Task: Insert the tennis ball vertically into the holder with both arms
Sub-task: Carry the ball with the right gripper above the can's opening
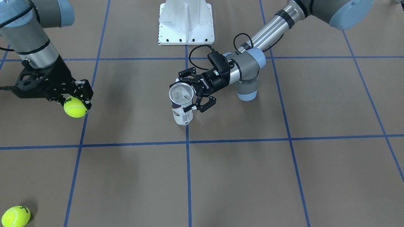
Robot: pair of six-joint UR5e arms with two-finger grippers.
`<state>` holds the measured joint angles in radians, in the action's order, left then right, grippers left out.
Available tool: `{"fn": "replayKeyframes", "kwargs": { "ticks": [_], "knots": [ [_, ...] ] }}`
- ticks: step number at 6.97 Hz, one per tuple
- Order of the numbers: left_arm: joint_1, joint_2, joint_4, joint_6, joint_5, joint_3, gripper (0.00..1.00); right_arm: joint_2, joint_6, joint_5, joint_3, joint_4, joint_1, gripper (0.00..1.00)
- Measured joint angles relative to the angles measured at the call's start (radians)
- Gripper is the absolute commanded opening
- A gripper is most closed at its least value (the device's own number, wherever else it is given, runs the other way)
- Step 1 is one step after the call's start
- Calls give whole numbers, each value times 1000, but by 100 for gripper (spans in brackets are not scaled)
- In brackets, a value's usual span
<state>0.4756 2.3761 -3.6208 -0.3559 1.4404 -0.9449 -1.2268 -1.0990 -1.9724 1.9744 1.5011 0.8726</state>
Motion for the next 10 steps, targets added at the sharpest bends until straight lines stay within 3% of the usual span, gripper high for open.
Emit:
{"fn": "replayKeyframes", "kwargs": {
  "ticks": [1, 4, 7, 10],
  "knots": [
    [0, 0, 0, 0, 0, 0, 99, 97, -69, -10, 18, 98, -9, 0],
    [-2, 0, 1, 1, 0, 0, 99, 303, -240, -14, 24, 247, -65, 0],
    [-6, 1, 1, 1, -1, 0, 99, 462, -360, 41, -21, 313, -143, 0],
    [-6, 2, 1, 2, -2, 0, 99, 544, -411, 149, -109, 345, -222, 0]
  ]
}}
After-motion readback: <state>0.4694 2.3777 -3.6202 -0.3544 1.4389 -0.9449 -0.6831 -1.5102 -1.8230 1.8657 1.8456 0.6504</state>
